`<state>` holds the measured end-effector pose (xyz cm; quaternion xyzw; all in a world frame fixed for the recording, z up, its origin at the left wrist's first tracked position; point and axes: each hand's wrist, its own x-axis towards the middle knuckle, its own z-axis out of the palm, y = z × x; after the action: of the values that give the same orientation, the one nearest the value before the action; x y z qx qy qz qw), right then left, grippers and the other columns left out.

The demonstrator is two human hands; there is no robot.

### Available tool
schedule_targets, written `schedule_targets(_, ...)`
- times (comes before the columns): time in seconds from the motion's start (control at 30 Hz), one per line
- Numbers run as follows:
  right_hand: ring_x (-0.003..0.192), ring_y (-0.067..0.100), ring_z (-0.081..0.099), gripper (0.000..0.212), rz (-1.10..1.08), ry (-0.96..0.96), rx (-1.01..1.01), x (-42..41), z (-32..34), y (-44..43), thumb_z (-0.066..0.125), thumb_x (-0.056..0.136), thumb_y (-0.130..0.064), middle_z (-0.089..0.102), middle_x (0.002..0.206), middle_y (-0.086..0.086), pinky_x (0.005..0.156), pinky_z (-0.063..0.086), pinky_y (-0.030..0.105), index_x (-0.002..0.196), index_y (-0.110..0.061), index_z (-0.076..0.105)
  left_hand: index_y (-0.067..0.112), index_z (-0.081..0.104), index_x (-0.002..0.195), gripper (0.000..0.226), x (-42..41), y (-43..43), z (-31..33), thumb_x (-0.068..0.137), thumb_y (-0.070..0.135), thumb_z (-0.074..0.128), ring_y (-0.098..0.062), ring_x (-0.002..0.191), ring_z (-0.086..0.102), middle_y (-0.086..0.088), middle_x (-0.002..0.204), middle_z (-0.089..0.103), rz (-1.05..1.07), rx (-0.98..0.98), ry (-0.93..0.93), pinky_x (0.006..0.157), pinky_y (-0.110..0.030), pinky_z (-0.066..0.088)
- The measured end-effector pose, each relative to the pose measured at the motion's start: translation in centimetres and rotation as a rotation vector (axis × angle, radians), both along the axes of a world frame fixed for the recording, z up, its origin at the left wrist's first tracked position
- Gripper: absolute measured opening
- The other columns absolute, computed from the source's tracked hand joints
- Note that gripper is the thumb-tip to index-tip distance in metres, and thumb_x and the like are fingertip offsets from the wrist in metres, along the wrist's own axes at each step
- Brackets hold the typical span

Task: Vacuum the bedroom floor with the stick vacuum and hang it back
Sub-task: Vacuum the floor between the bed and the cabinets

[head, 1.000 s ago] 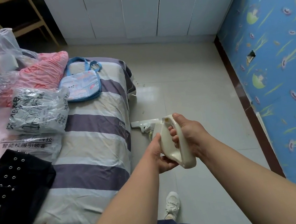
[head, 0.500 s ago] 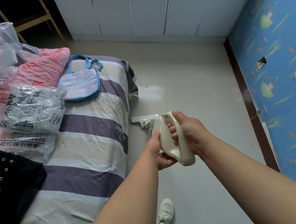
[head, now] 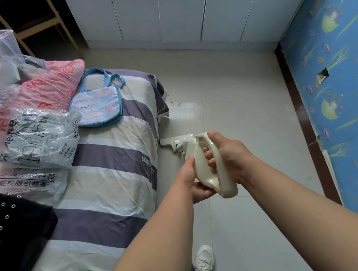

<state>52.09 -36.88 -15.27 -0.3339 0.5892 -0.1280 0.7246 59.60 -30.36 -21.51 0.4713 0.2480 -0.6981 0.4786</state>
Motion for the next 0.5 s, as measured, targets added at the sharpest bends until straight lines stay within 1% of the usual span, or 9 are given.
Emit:
schedule_targets(0.13, 0.036, 0.013, 0.042, 0.043, 0.001, 0.010, 0.004, 1.3, 0.4, -1.2, 0.056, 0.099, -0.043, 0.051, 0.052, 0.002, 0.042, 0.036, 0.021, 0.076, -0.007, 0.059, 0.009, 0.068, 0.083, 0.044, 1.6, -1.2, 0.5, 0.087, 0.053, 0.065, -0.026, 0.069, 0.068, -0.010, 0.069, 0.069, -0.055, -0.011, 0.000, 0.072, -0.042, 0.058)
schedule_targets(0.2, 0.035, 0.013, 0.042, 0.044, -0.002, 0.013, 0.011, 2.1, 0.7, -1.9, 0.055, 0.099, -0.043, 0.051, 0.052, 0.001, 0.042, 0.035, 0.021, 0.076, -0.007, 0.059, 0.009, 0.068, 0.084, 0.043, 2.4, -1.9, 0.9, 0.088, 0.053, 0.064, -0.026, 0.072, 0.067, -0.011, 0.076, 0.069, -0.063, -0.016, -0.002, 0.072, -0.043, 0.057)
schedule_targets(0.3, 0.035, 0.012, 0.042, 0.044, -0.019, 0.007, 0.022, 3.4, 0.9, -2.9, 0.055, 0.099, -0.044, 0.051, 0.051, 0.001, 0.041, 0.035, 0.021, 0.076, -0.006, 0.060, 0.008, 0.066, 0.089, 0.047, 3.8, -3.0, 1.1, 0.089, 0.055, 0.060, -0.028, 0.075, 0.067, -0.013, 0.086, 0.065, -0.074, -0.009, -0.002, 0.069, -0.045, 0.056)
schedule_targets(0.5, 0.035, 0.012, 0.043, 0.044, -0.042, 0.027, 0.016, 5.6, 0.9, -4.5, 0.055, 0.099, -0.044, 0.052, 0.051, 0.001, 0.040, 0.036, 0.021, 0.077, -0.006, 0.061, 0.007, 0.067, 0.097, 0.052, 6.2, -4.7, 1.4, 0.091, 0.058, 0.057, -0.029, 0.082, 0.067, -0.015, 0.093, 0.065, -0.119, -0.017, -0.002, 0.069, -0.046, 0.056)
